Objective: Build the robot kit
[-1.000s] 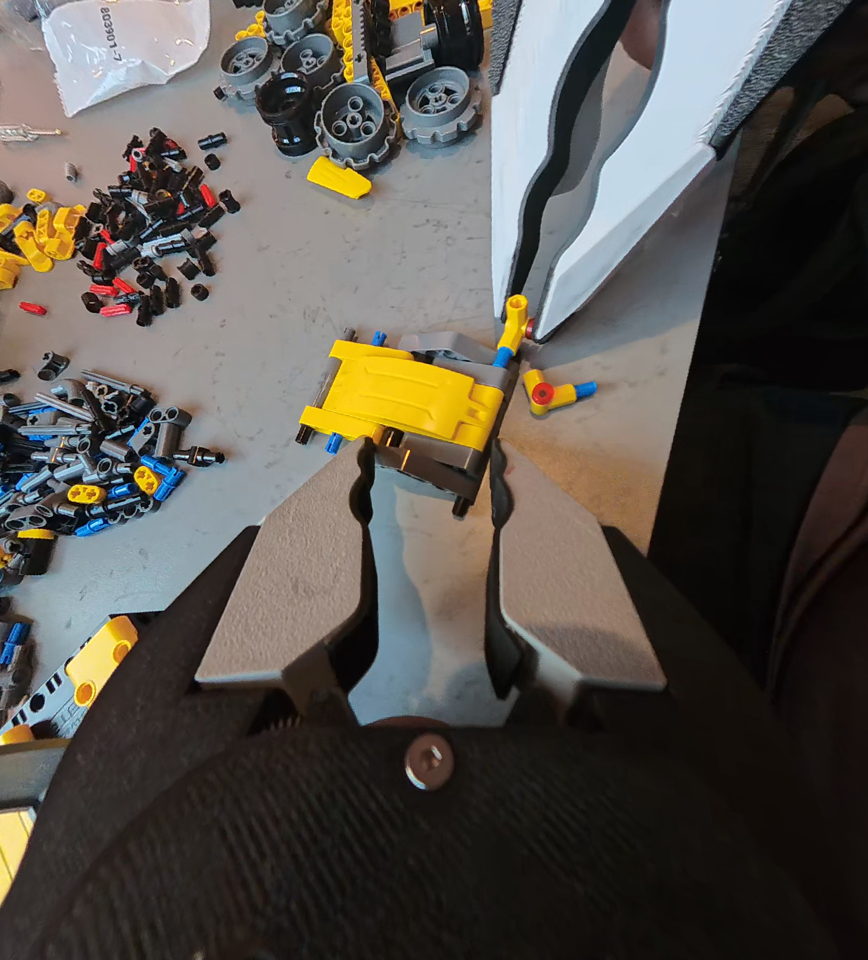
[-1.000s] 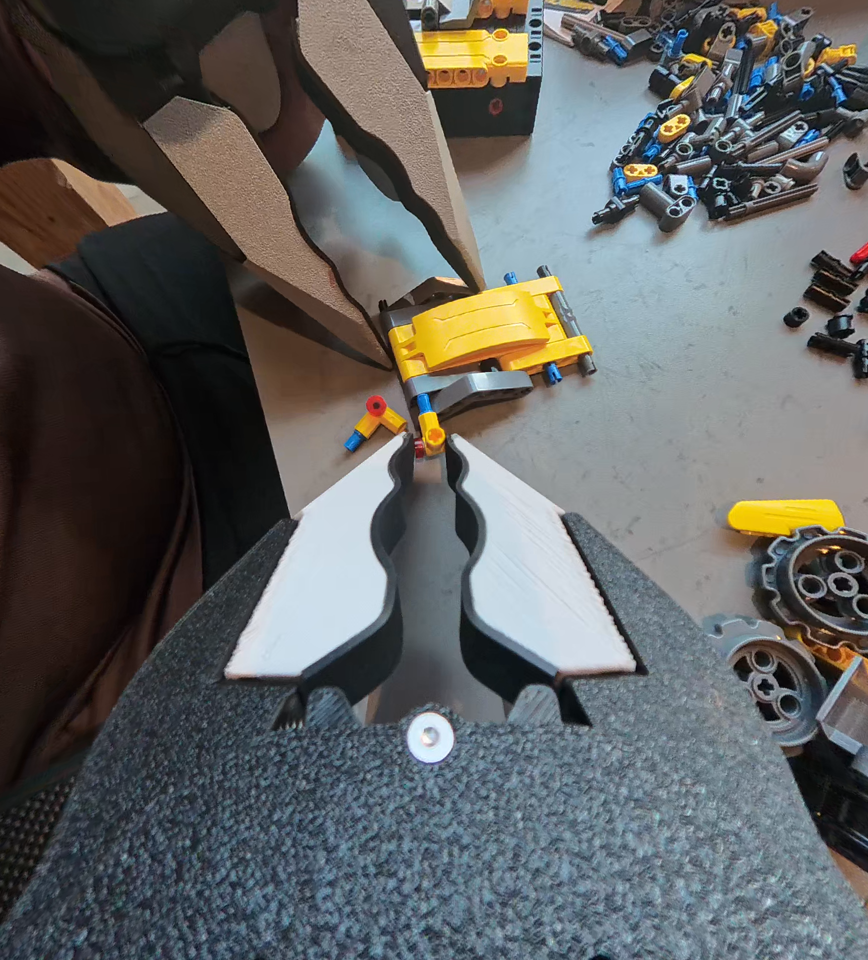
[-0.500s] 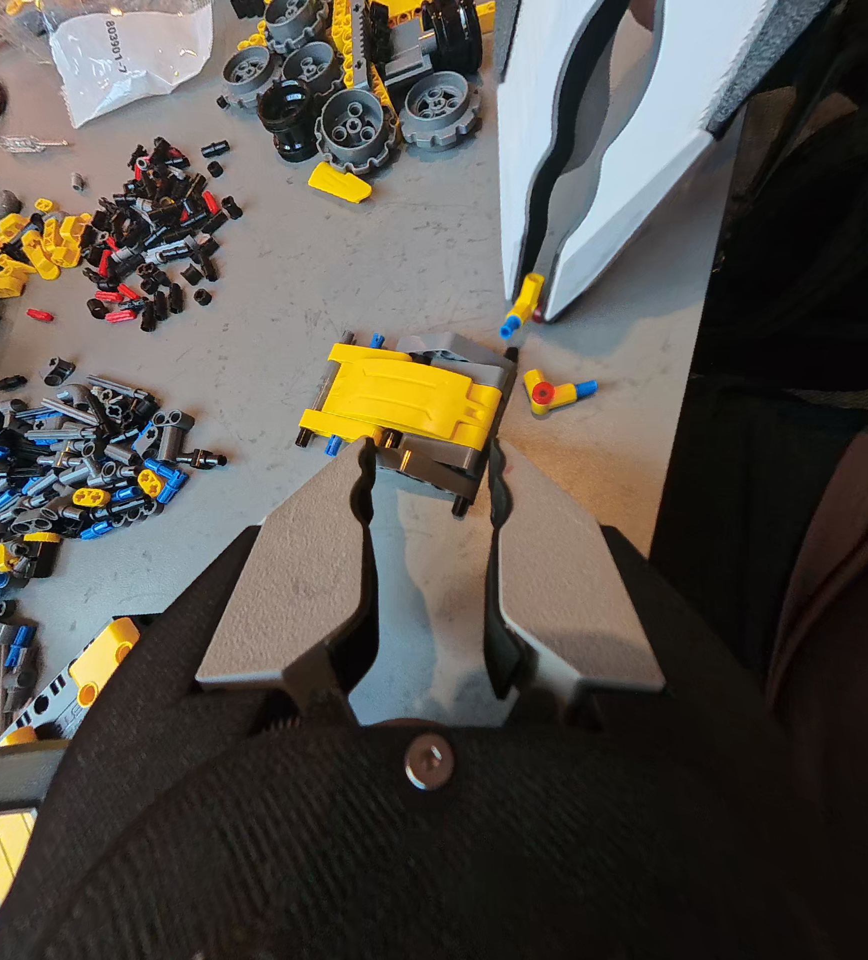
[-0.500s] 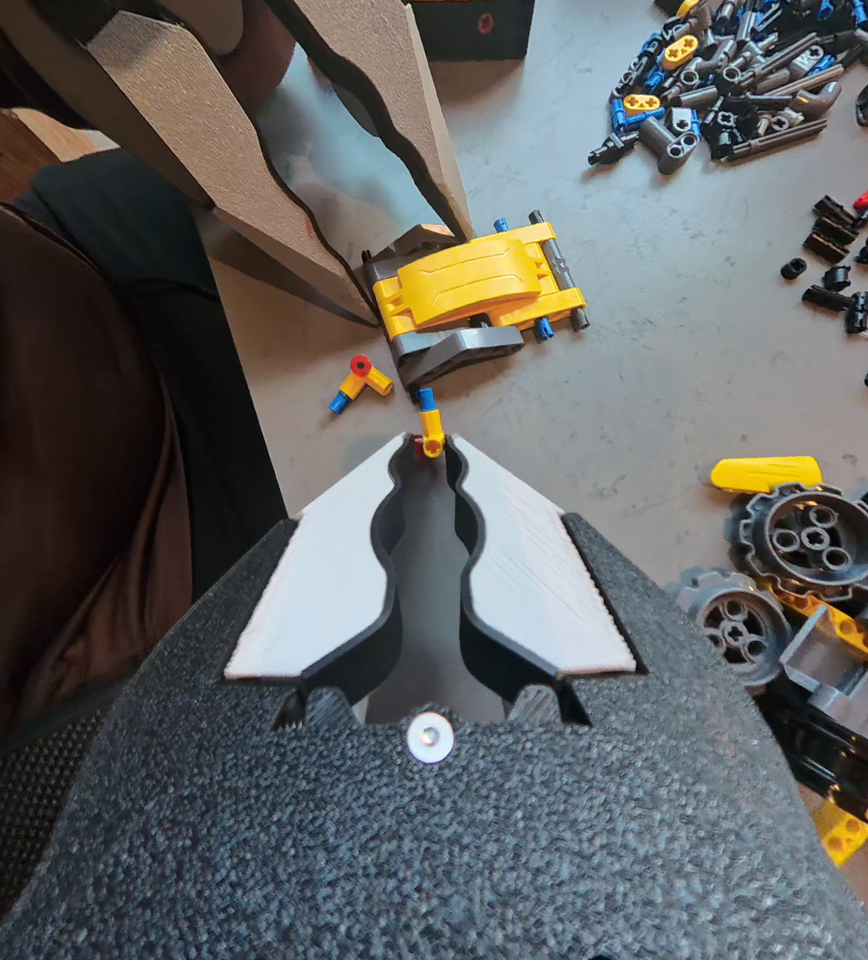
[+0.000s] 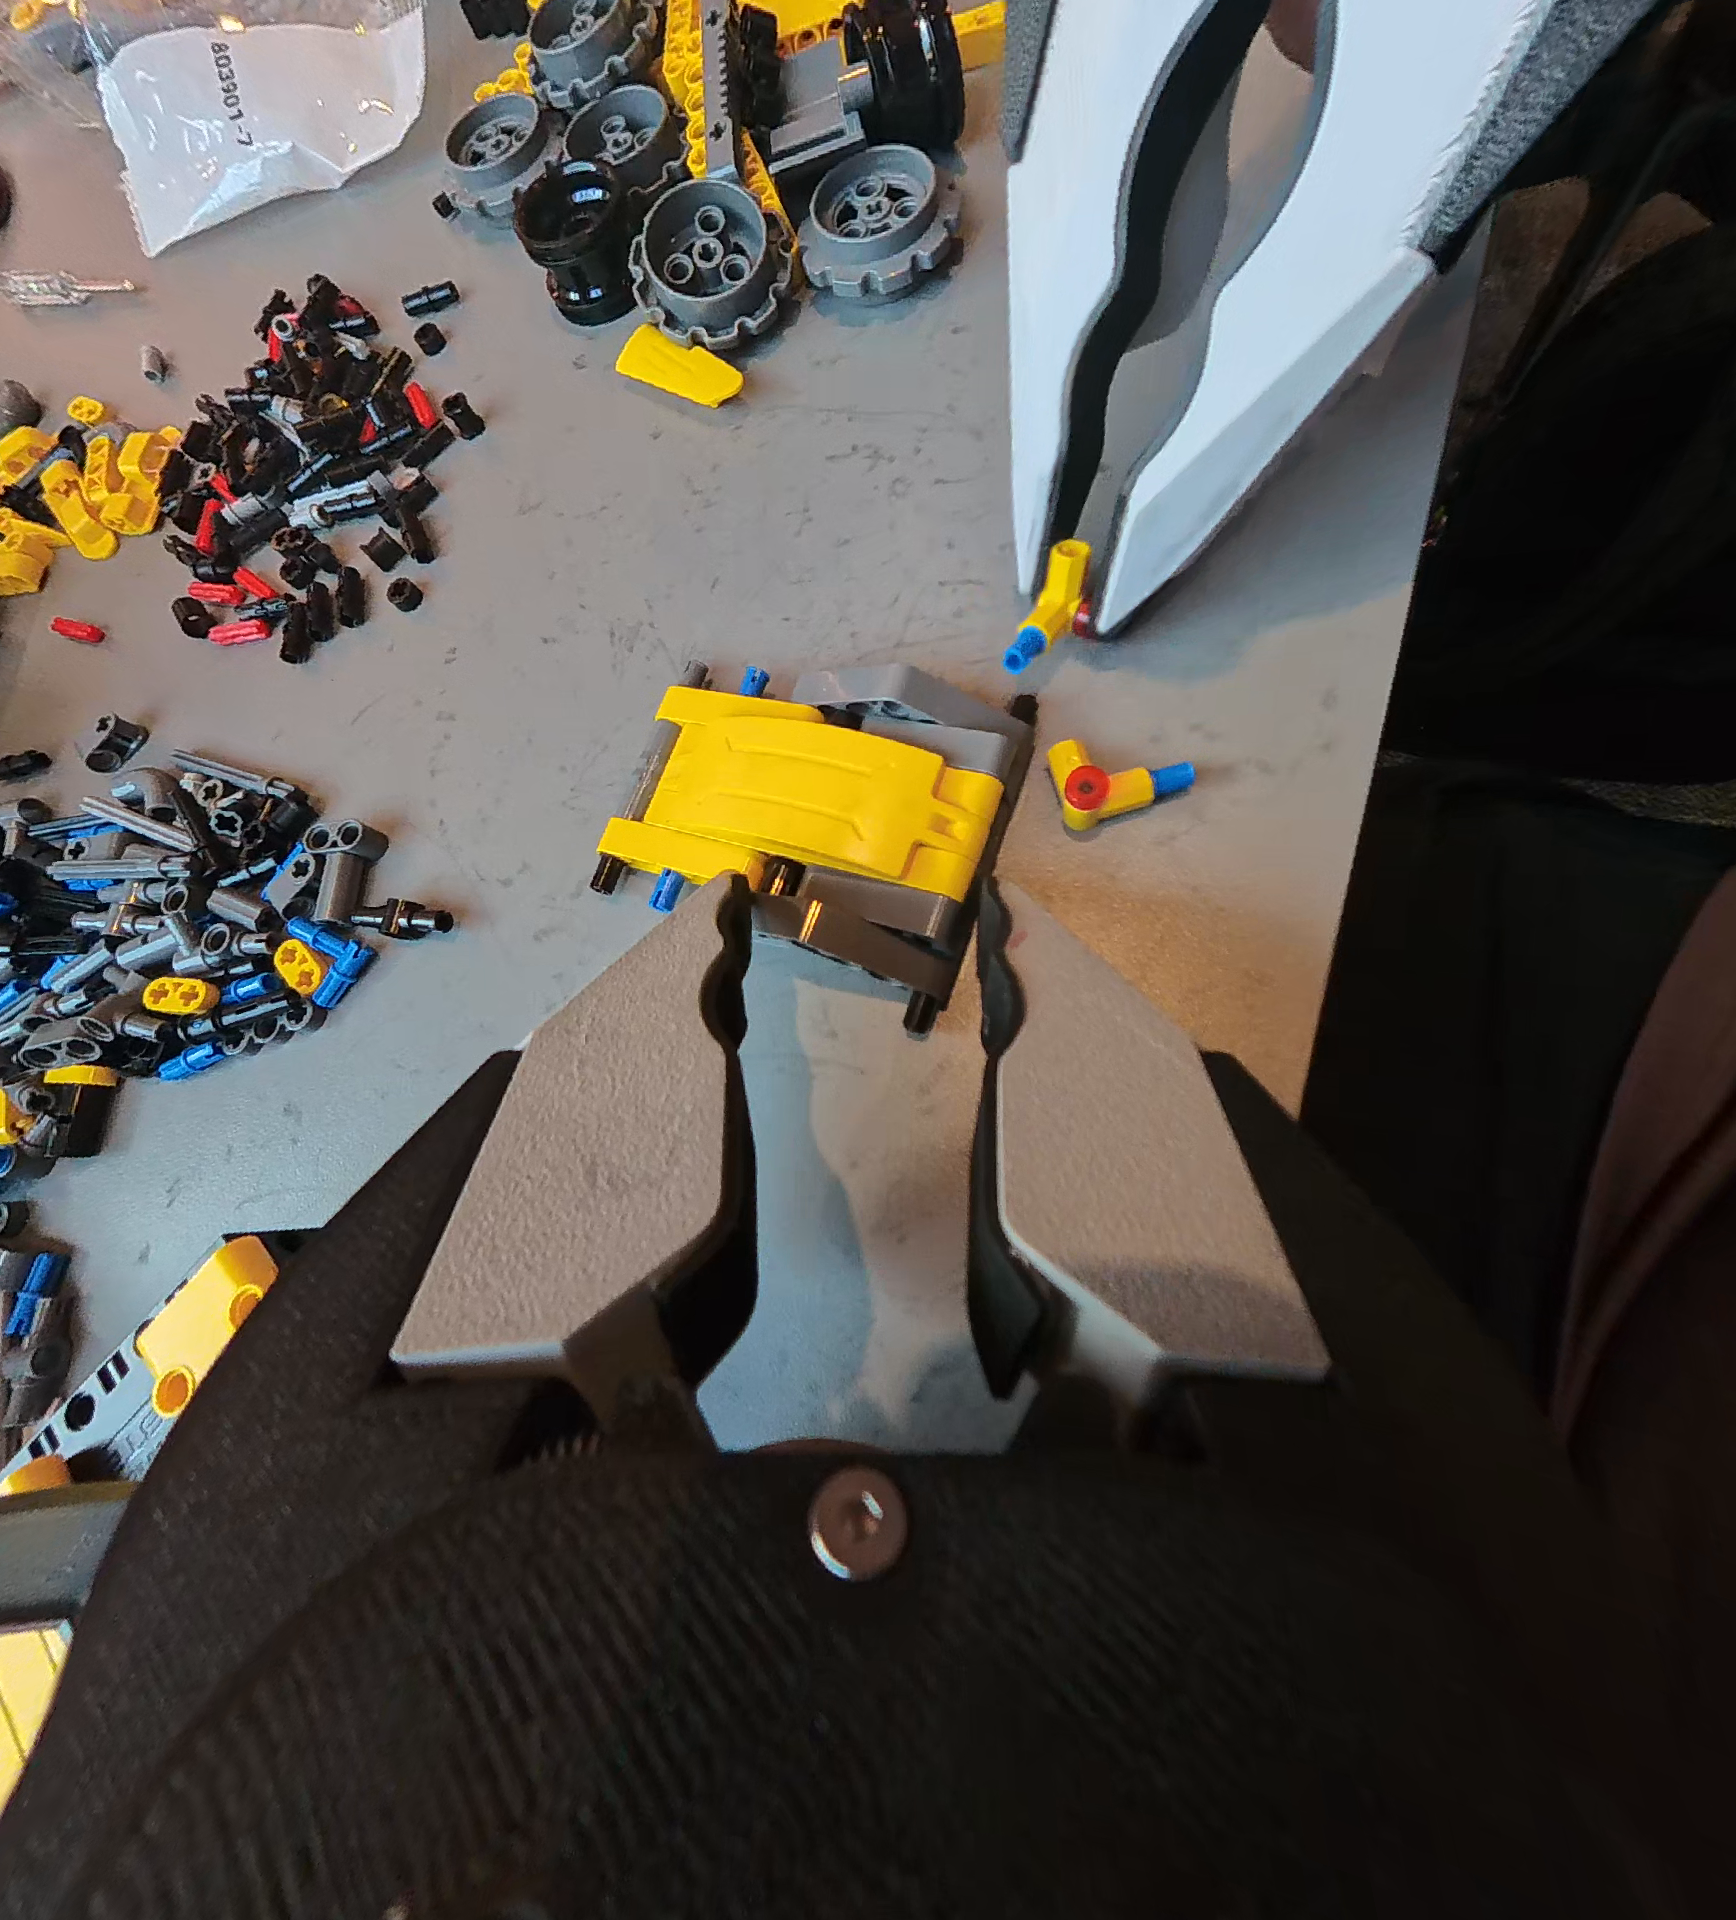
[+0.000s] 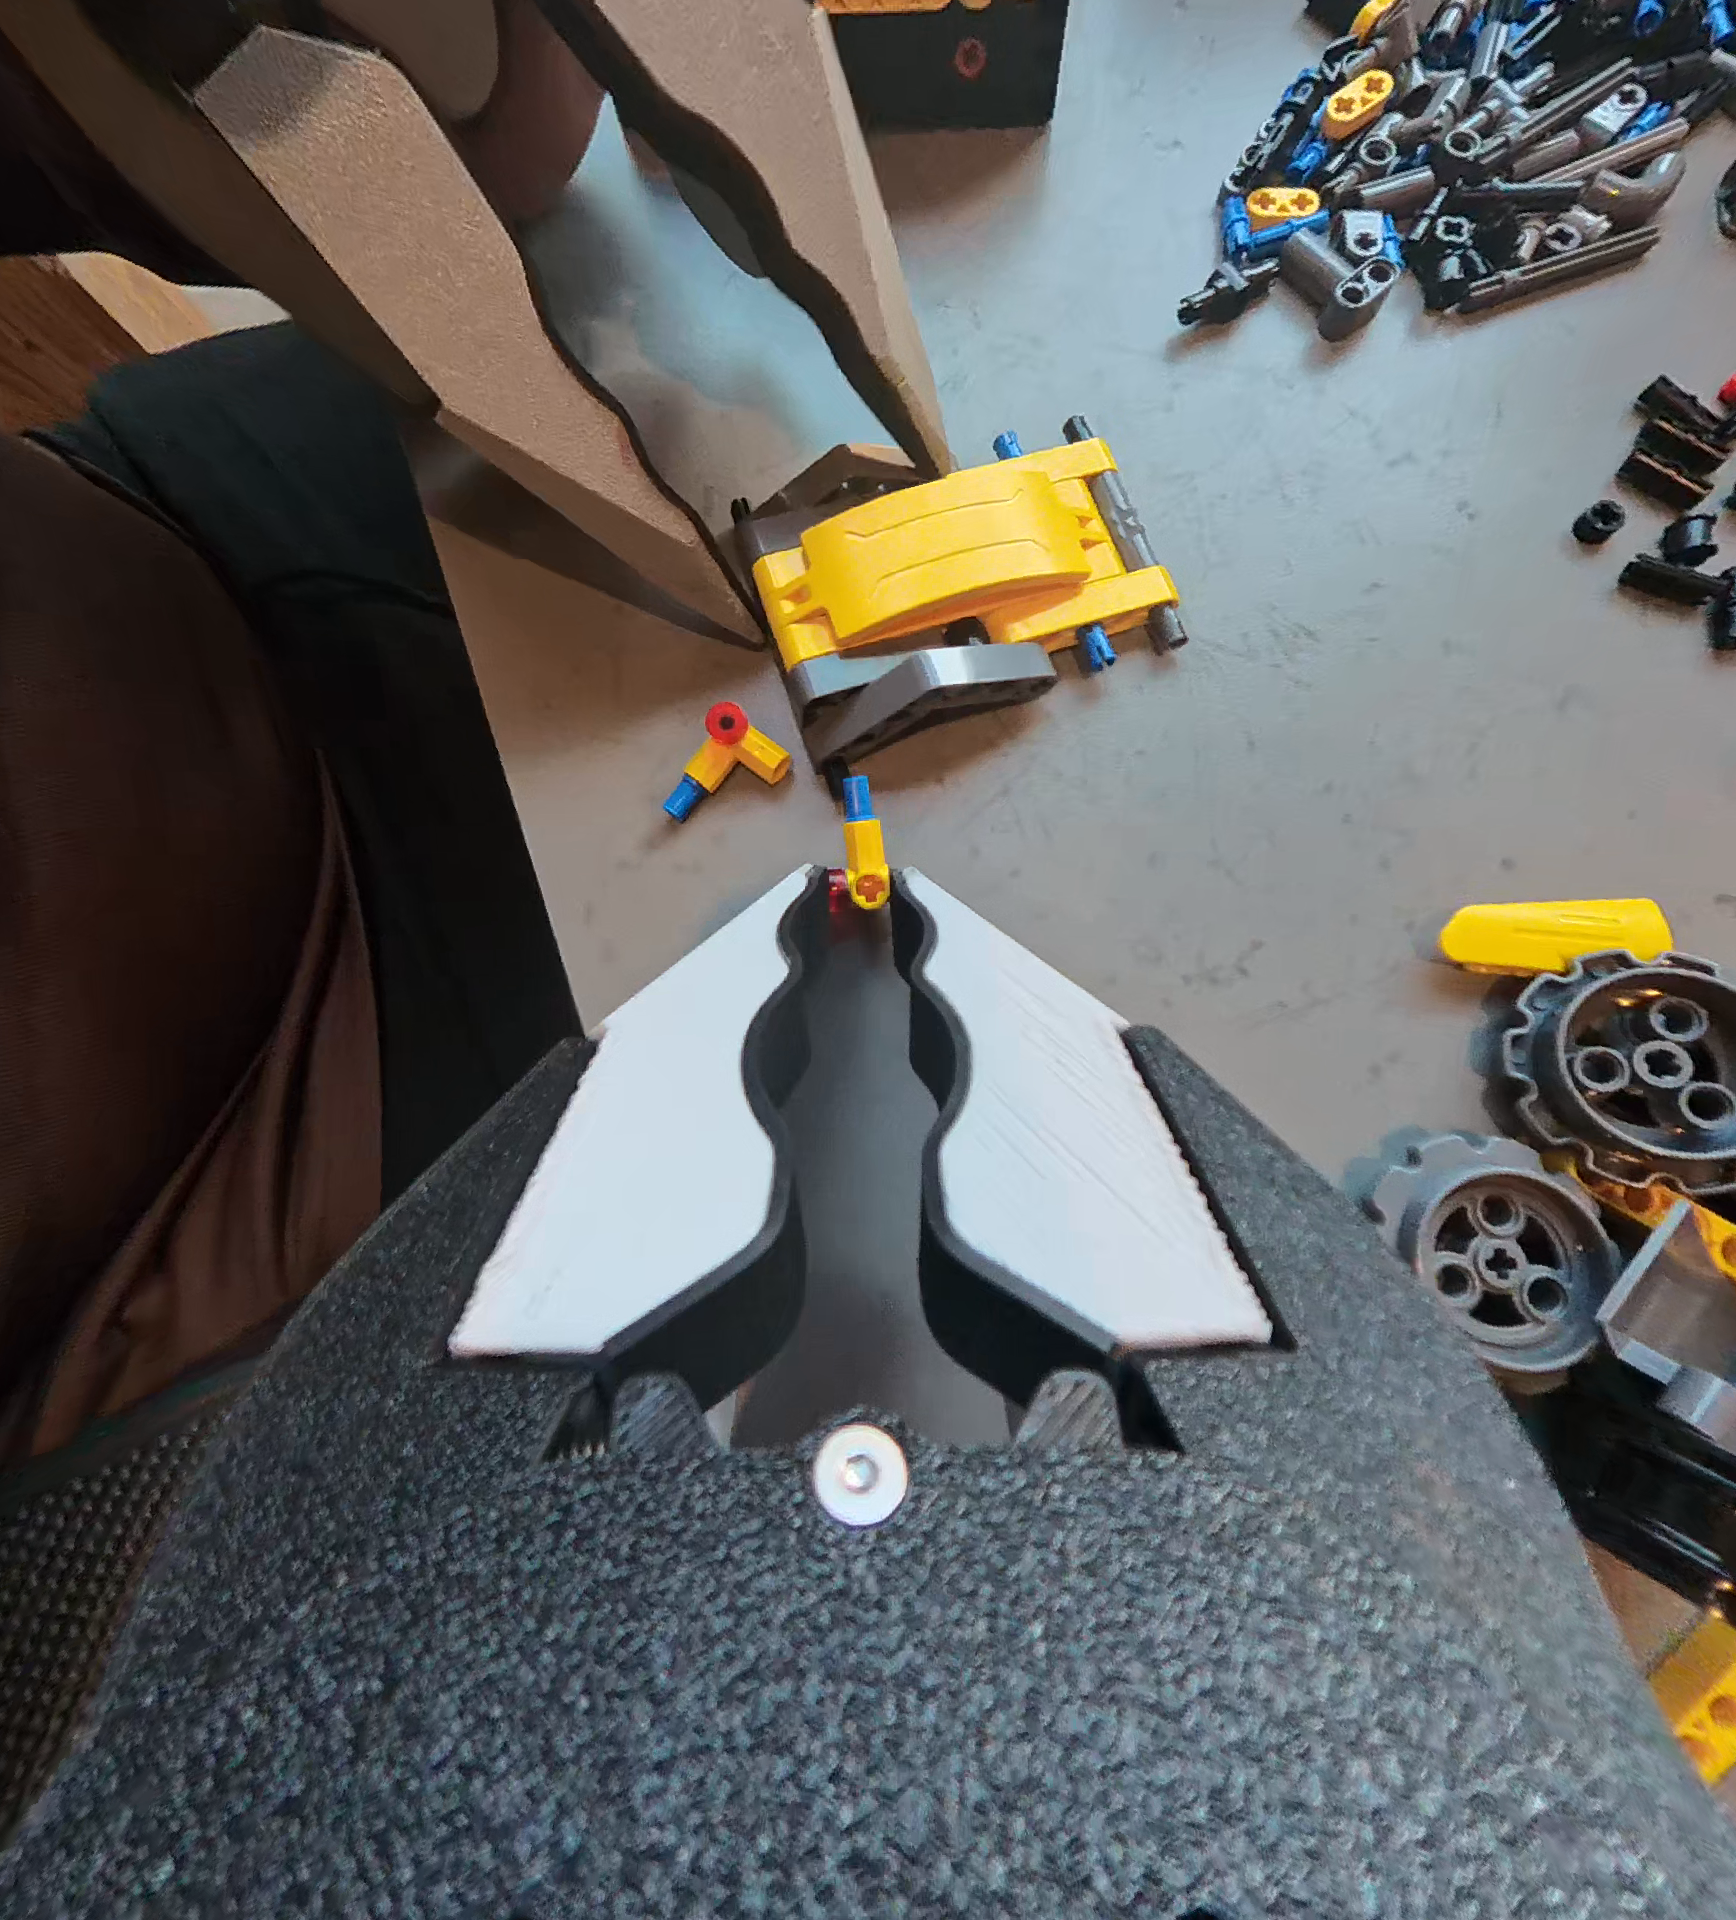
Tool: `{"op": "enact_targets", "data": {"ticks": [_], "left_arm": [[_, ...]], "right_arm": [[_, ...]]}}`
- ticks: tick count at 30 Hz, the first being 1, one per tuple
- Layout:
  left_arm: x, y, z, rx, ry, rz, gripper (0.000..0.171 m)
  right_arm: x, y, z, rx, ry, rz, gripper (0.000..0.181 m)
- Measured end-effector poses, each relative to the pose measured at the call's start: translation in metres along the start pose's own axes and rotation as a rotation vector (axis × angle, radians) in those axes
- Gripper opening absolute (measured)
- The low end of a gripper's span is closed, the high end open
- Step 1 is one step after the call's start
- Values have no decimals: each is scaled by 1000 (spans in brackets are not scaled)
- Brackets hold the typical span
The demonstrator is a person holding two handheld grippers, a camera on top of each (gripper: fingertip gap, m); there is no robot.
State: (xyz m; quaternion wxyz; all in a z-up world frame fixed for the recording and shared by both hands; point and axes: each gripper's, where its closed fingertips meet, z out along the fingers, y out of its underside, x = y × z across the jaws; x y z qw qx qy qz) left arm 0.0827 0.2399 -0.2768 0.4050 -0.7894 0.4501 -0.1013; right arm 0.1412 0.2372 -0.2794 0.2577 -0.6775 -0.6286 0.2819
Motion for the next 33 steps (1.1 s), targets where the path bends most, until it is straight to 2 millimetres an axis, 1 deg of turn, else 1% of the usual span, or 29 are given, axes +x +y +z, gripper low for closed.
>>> {"op": "enact_targets", "data": {"ticks": [5, 10, 14, 19, 26, 29, 33], "left_arm": [[-2, 0, 1, -2, -7, -14, 41], [-4, -5, 7, -6, -23, -16, 40], [-4, -10, 14, -3, -11, -11, 40], [-5, -13, 17, -2, -5, -13, 41], [-5, -13, 17, -2, -6, -11, 40], [-5, -13, 17, -2, -8, -9, 40], [-4, -13, 17, -1, -12, -1, 40]], "right_arm": [[1, 5, 0, -1, 17, -17, 11], [4, 8, -4, -7, 43, -41, 12], [6, 8, -8, -9, 60, -57, 13], [4, 7, -12, 16, 58, -29, 15], [0, 7, -6, 18, 37, -6, 16], [1, 8, -4, 10, 17, 2, 12], [3, 8, -3, 4, 18, -6, 11]]}}
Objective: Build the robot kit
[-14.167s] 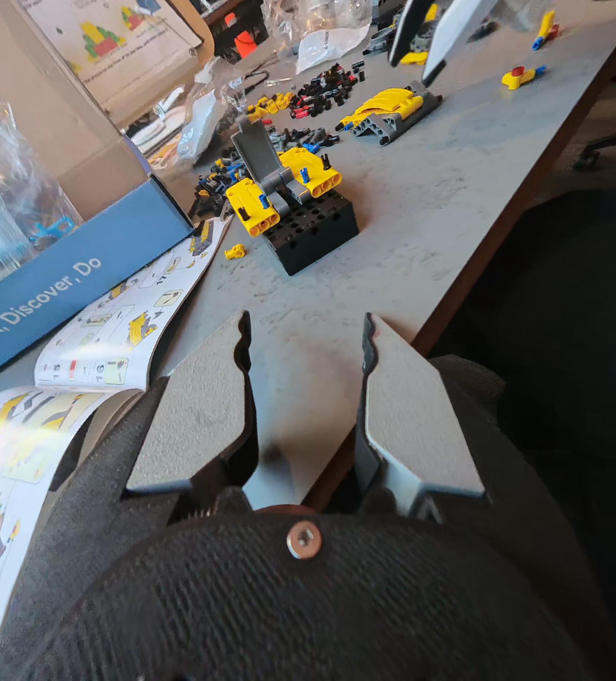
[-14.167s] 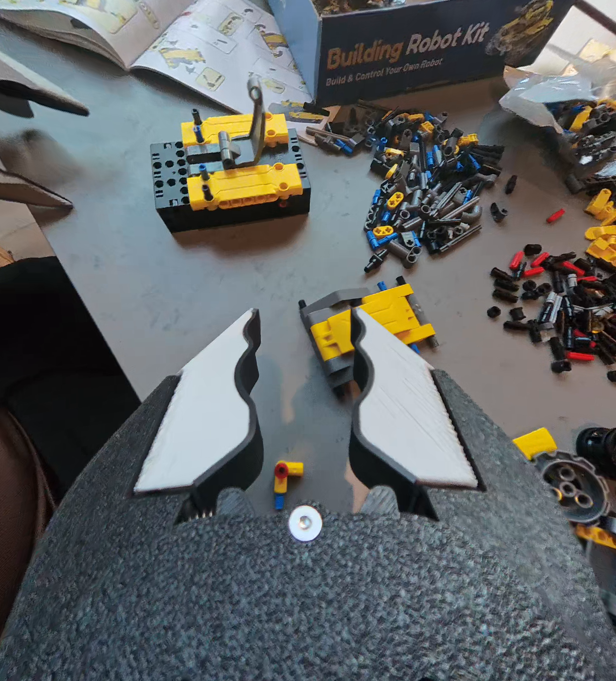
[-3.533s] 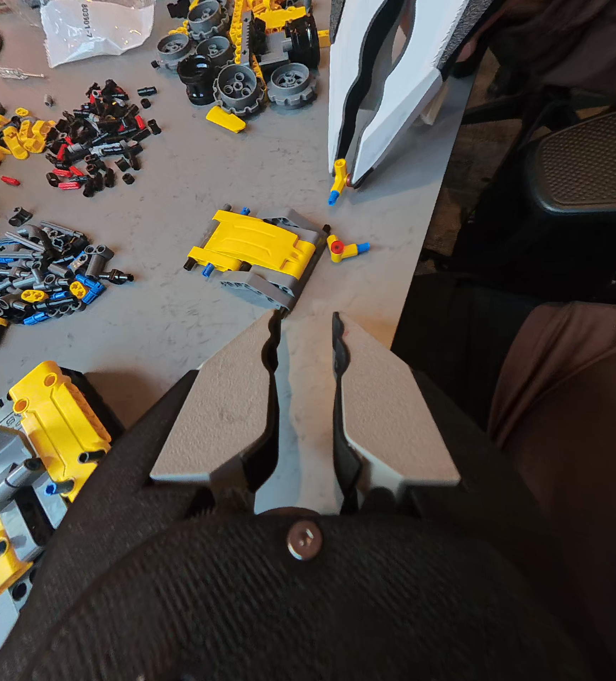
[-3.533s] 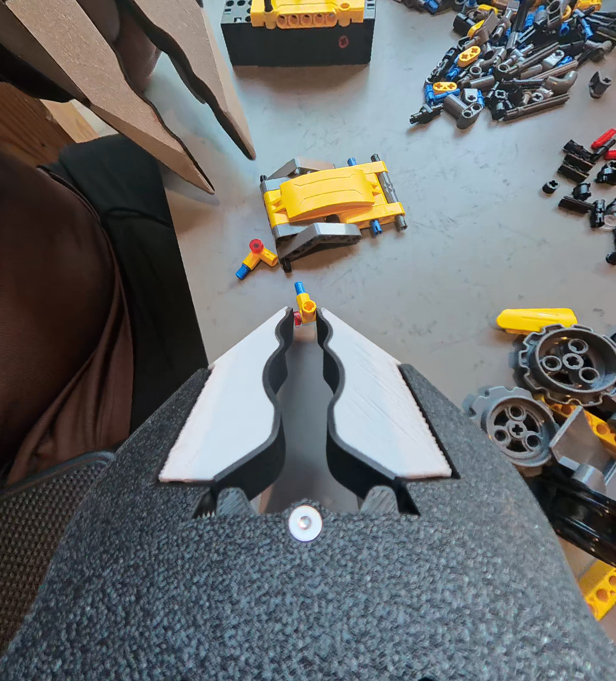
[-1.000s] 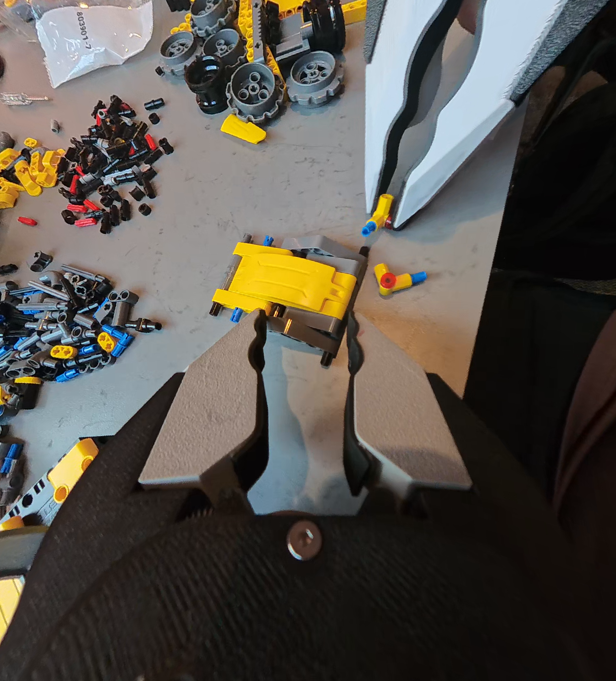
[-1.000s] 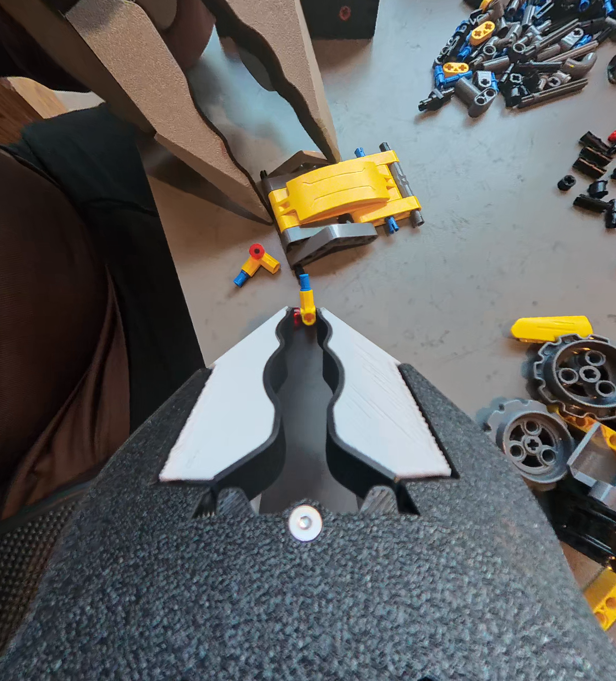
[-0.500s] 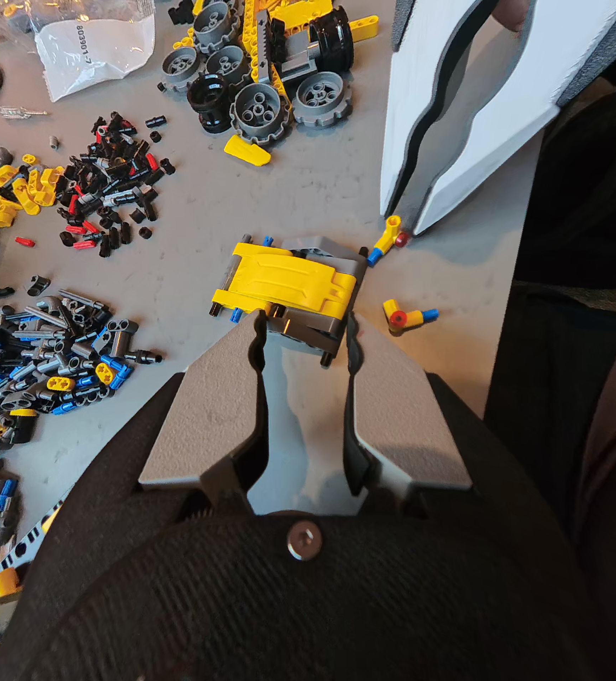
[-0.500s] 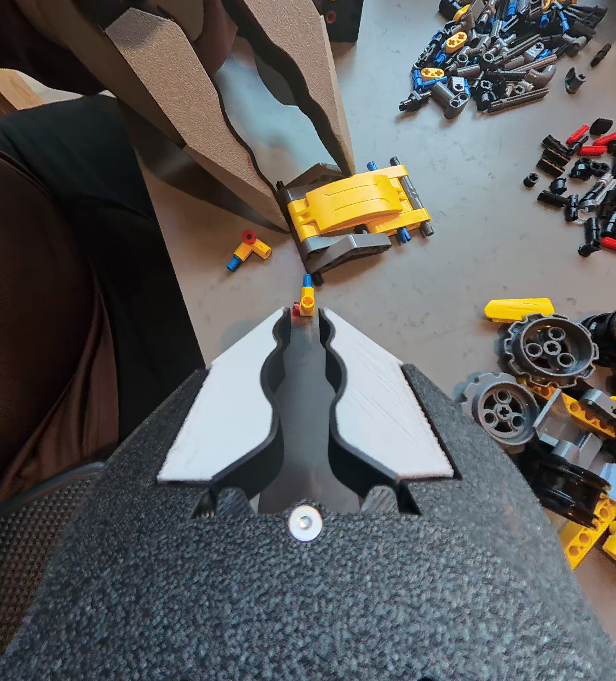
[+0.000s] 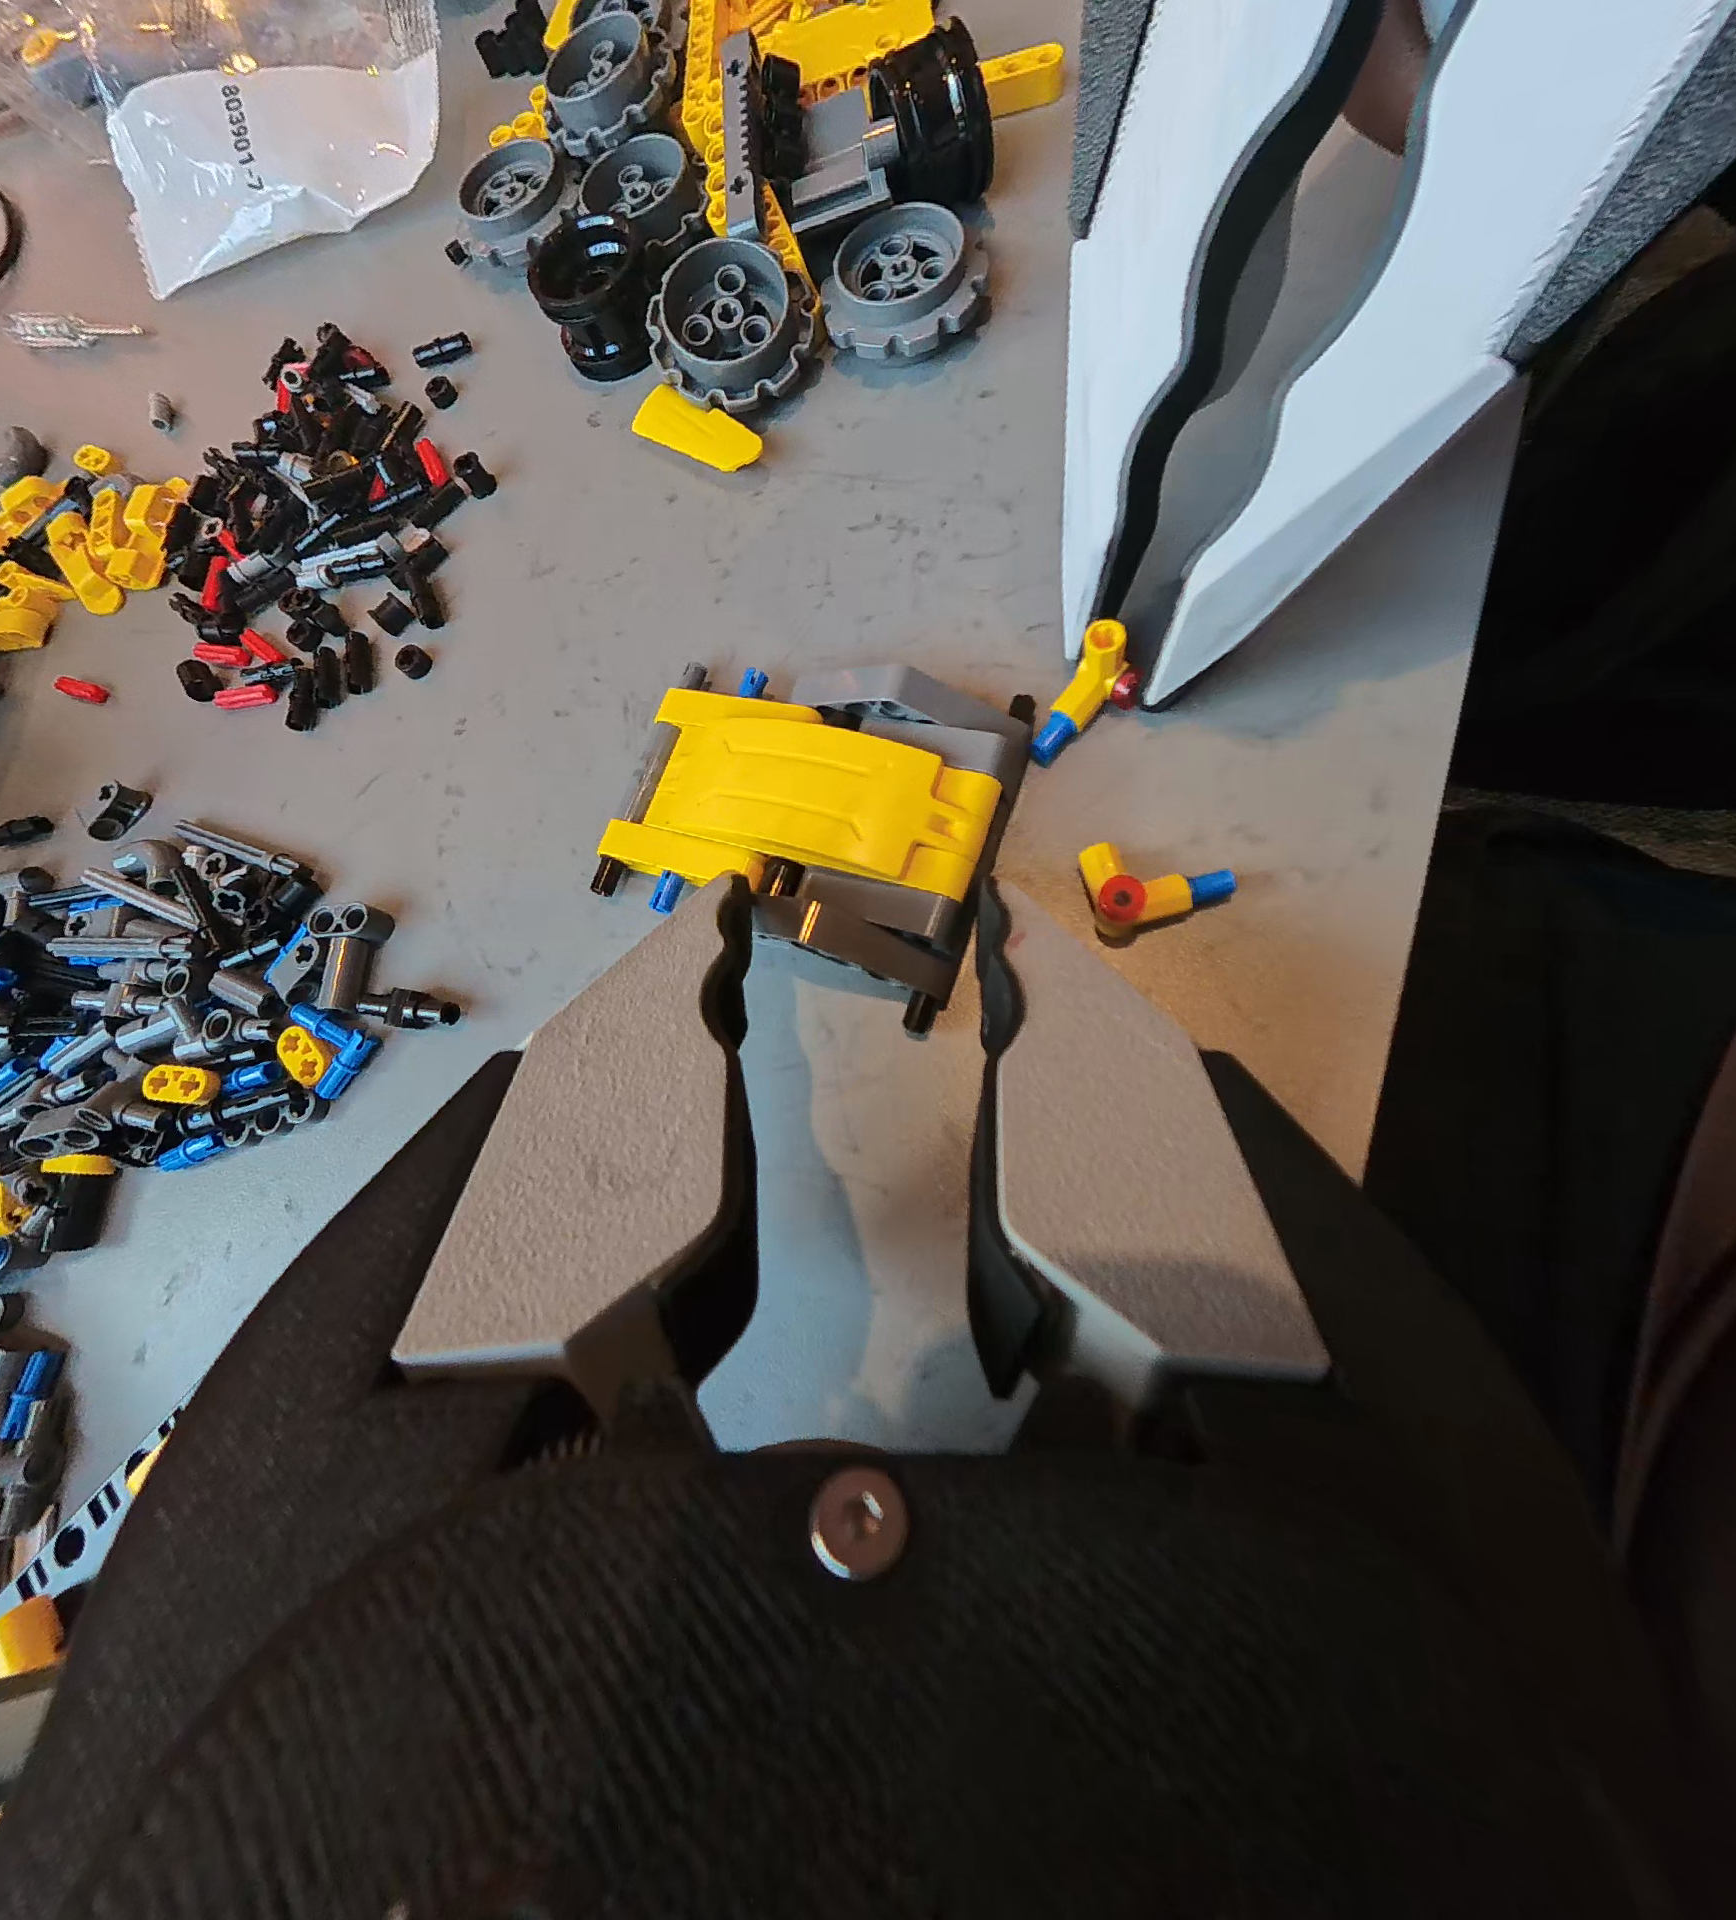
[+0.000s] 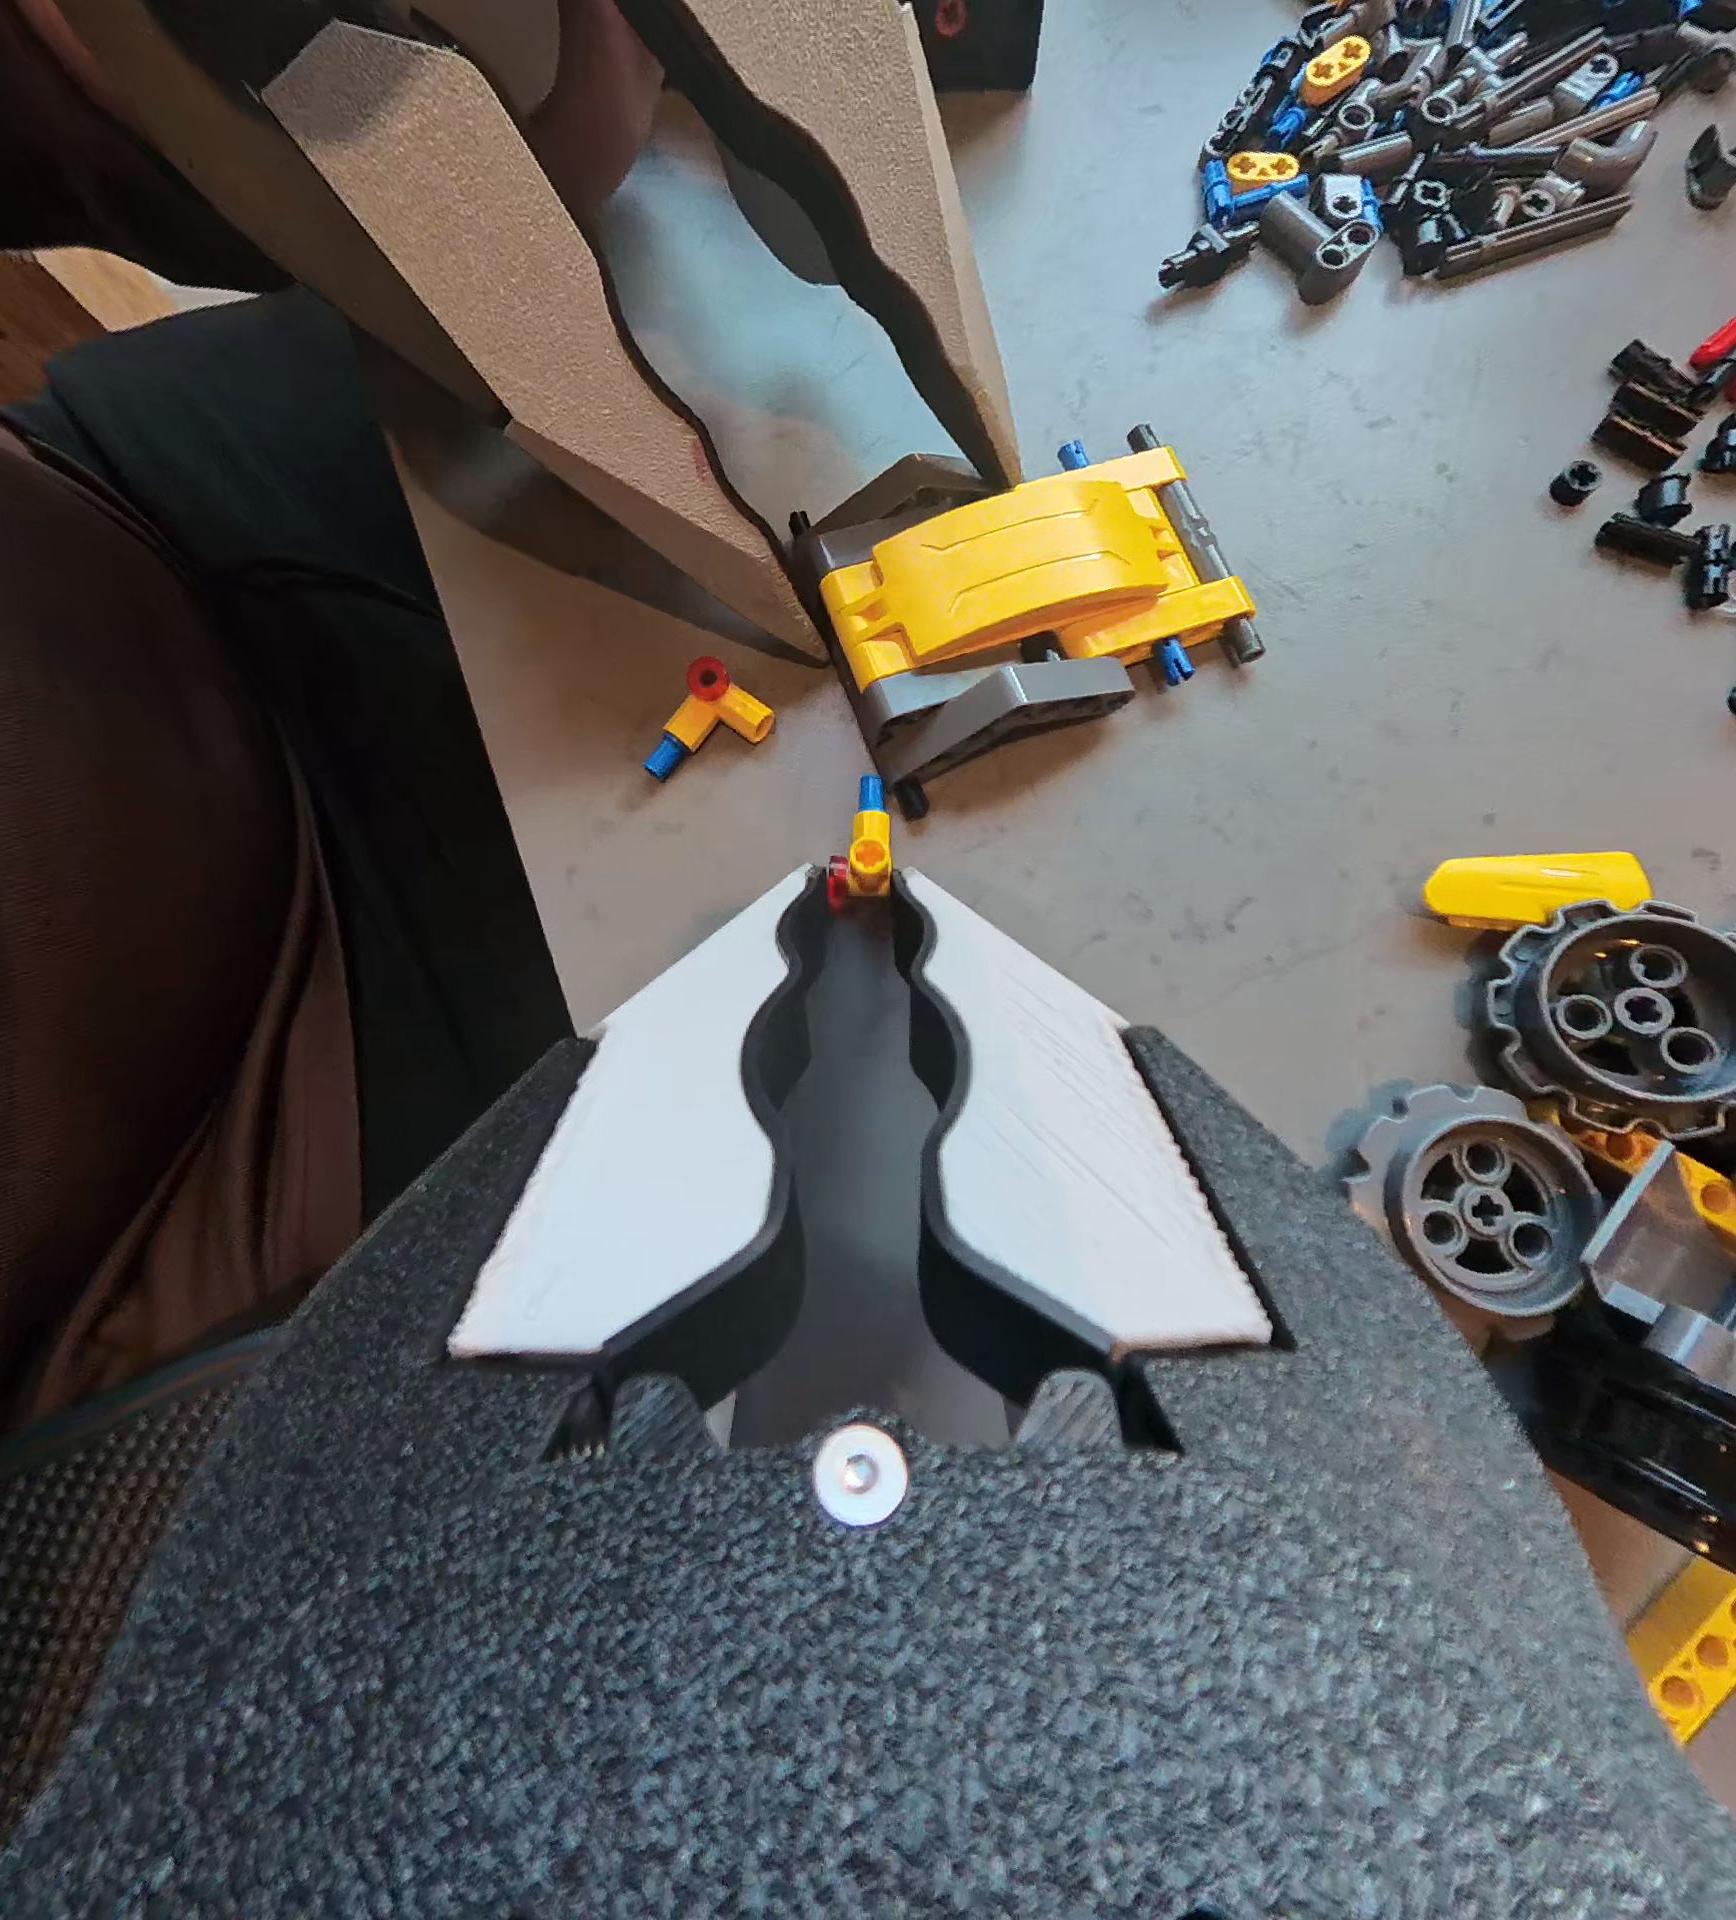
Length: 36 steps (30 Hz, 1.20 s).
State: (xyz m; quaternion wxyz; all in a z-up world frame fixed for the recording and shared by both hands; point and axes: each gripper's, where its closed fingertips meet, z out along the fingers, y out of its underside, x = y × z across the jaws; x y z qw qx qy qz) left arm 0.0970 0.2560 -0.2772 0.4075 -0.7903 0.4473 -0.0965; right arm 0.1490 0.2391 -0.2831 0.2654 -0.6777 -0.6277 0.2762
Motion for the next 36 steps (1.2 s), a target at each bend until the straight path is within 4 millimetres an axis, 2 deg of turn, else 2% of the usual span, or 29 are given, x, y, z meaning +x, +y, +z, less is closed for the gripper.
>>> {"op": "enact_targets", "data": {"ticks": [29, 33, 36], "left_arm": [[1, 0, 0, 4, 2, 11, 39], [1, 0, 0, 4, 1, 12, 39], [1, 0, 0, 4, 4, 10, 39]], "right_arm": [[1, 1, -1, 9, -50, -45, 12], [5, 3, -4, 12, -41, -37, 25], [5, 3, -7, 25, -24, -46, 24]]}}
